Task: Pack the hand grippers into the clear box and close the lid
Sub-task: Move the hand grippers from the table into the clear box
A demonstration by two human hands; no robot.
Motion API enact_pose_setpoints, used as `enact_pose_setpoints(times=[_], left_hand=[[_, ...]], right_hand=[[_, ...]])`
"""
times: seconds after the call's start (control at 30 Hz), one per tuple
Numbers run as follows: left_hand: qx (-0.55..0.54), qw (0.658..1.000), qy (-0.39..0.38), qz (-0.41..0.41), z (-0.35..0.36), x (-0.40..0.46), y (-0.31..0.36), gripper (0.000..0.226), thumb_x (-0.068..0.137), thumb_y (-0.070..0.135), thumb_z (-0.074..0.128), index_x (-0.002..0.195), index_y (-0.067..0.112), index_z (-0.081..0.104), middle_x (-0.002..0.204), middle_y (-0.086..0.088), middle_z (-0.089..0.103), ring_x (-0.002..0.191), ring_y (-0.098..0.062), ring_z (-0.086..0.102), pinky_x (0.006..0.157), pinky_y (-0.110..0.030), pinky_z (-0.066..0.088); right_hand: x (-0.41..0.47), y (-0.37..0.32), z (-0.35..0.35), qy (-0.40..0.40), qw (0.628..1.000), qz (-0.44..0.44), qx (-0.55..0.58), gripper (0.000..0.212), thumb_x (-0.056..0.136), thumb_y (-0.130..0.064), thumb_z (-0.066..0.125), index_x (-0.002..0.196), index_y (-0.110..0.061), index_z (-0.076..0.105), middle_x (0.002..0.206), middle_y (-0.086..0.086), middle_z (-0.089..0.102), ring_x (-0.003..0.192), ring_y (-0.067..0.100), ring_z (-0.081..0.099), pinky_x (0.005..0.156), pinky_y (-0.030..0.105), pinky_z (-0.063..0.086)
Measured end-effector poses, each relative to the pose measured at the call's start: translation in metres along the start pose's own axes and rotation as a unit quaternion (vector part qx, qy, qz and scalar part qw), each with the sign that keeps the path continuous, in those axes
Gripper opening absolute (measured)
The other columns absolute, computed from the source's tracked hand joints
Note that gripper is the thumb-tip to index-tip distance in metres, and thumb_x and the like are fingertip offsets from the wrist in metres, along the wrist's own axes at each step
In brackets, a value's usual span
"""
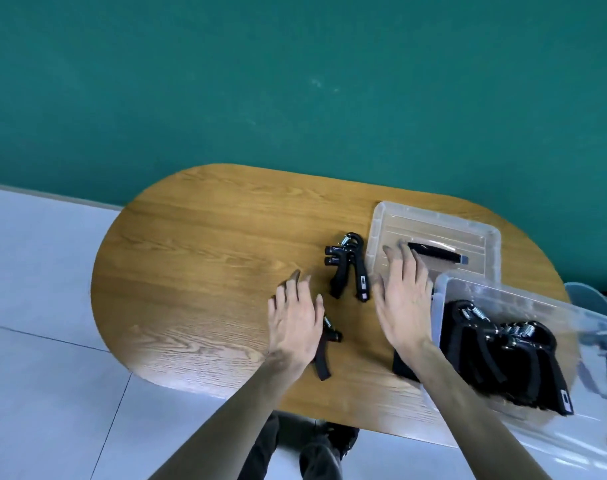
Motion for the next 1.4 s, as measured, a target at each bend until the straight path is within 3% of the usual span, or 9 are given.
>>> enact_pose_setpoints(times=[0.3, 0.4, 0.53, 0.6, 0.77, 0.93, 1.1, 1.27, 1.4], left_hand=[[-0.032, 0.998, -0.06, -0.013, 0.064, 0.0, -0.054, 0.055, 0.106, 0.047, 0.017, 0.152, 0.018, 0.026, 0.159, -0.004, 0.03, 0.139, -0.023, 0.032, 0.111, -0.041, 0.033], [-0.044, 0.996, -0.081, -0.009, 0.091, -0.005, -0.065, 0.057, 0.105, 0.048, 0.012, 0.155, 0.02, 0.02, 0.162, -0.002, 0.023, 0.142, -0.021, 0.028, 0.114, -0.042, 0.031], [-0.065, 0.993, -0.098, 0.001, 0.115, -0.01, -0.071, 0.058, 0.105, 0.05, 0.015, 0.154, 0.021, 0.02, 0.162, -0.004, 0.023, 0.142, -0.024, 0.029, 0.113, -0.043, 0.031], [-0.071, 0.991, -0.11, 0.006, 0.122, -0.013, -0.069, 0.06, 0.105, 0.051, 0.017, 0.157, 0.022, 0.014, 0.167, -0.005, 0.011, 0.144, -0.026, 0.027, 0.114, -0.045, 0.029], [-0.085, 0.99, -0.108, 0.016, 0.136, -0.022, -0.068, 0.07, 0.104, 0.056, 0.021, 0.159, 0.021, -0.005, 0.165, -0.006, -0.021, 0.147, -0.032, 0.023, 0.112, -0.05, 0.032], [-0.091, 0.99, -0.103, 0.019, 0.136, -0.025, -0.067, 0.07, 0.105, 0.049, 0.027, 0.159, 0.024, -0.009, 0.164, -0.005, -0.024, 0.137, -0.033, 0.038, 0.103, -0.047, 0.043], [-0.071, 0.994, -0.079, 0.024, 0.133, -0.024, -0.063, 0.073, 0.103, 0.041, 0.04, 0.16, 0.022, -0.002, 0.166, -0.008, -0.016, 0.108, -0.027, 0.051, 0.085, -0.041, 0.047], [-0.053, 0.996, -0.073, 0.022, 0.129, -0.023, -0.062, 0.076, 0.1, 0.04, 0.045, 0.16, 0.021, 0.003, 0.167, -0.011, -0.01, 0.103, -0.027, 0.051, 0.081, -0.041, 0.045], [-0.046, 0.996, -0.072, 0.017, 0.128, -0.022, -0.062, 0.082, 0.096, 0.037, 0.056, 0.16, 0.02, 0.007, 0.167, -0.015, -0.006, 0.101, -0.029, 0.051, 0.077, -0.044, 0.047]], right_hand=[[0.02, -0.026, 0.084, -0.061, 0.997, -0.016, -0.034, 0.053, 0.1, -0.027, 0.051, 0.144, -0.012, 0.027, 0.154, 0.021, 0.035, 0.131, 0.045, 0.04, 0.093, 0.06, 0.045], [0.022, -0.028, 0.111, -0.082, 0.996, -0.013, -0.036, 0.05, 0.101, -0.028, 0.049, 0.146, -0.014, 0.033, 0.157, 0.017, 0.03, 0.132, 0.043, 0.037, 0.095, 0.059, 0.043], [0.027, -0.029, 0.137, -0.102, 0.994, -0.005, -0.039, 0.052, 0.1, -0.03, 0.048, 0.149, -0.017, 0.032, 0.16, 0.014, 0.025, 0.131, 0.042, 0.036, 0.095, 0.057, 0.04], [0.031, -0.029, 0.145, -0.111, 0.993, -0.004, -0.042, 0.053, 0.101, -0.032, 0.047, 0.15, -0.019, 0.031, 0.162, 0.014, 0.02, 0.132, 0.044, 0.035, 0.095, 0.058, 0.04], [0.05, -0.024, 0.168, -0.143, 0.989, 0.02, -0.038, 0.063, 0.101, -0.042, 0.044, 0.155, -0.026, 0.016, 0.167, 0.007, -0.005, 0.15, 0.041, 0.006, 0.112, 0.062, 0.026], [0.061, -0.016, 0.193, -0.17, 0.982, 0.054, -0.062, 0.073, 0.099, -0.043, 0.045, 0.157, -0.032, 0.001, 0.166, 0.006, -0.016, 0.151, 0.042, -0.008, 0.114, 0.067, 0.021], [0.06, -0.016, 0.195, -0.169, 0.979, 0.066, -0.096, 0.081, 0.095, -0.027, 0.05, 0.158, -0.031, -0.001, 0.167, 0.01, -0.009, 0.149, 0.048, 0.001, 0.107, 0.064, 0.028], [0.055, -0.024, 0.19, -0.149, 0.982, 0.064, -0.097, 0.079, 0.093, -0.025, 0.049, 0.158, -0.034, 0.004, 0.167, 0.01, -0.003, 0.143, 0.05, 0.016, 0.1, 0.059, 0.032], [0.055, -0.029, 0.187, -0.139, 0.985, 0.068, -0.079, 0.091, 0.084, -0.028, 0.061, 0.158, -0.034, 0.008, 0.166, 0.014, -0.008, 0.137, 0.049, 0.026, 0.099, 0.058, 0.034]])
Point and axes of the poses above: each hand's wrist, its own x-axis towards the middle knuckle, its own z-axis out of the palm, y = z × x, the point moved 9 cm from there along x, towards the middle knuckle
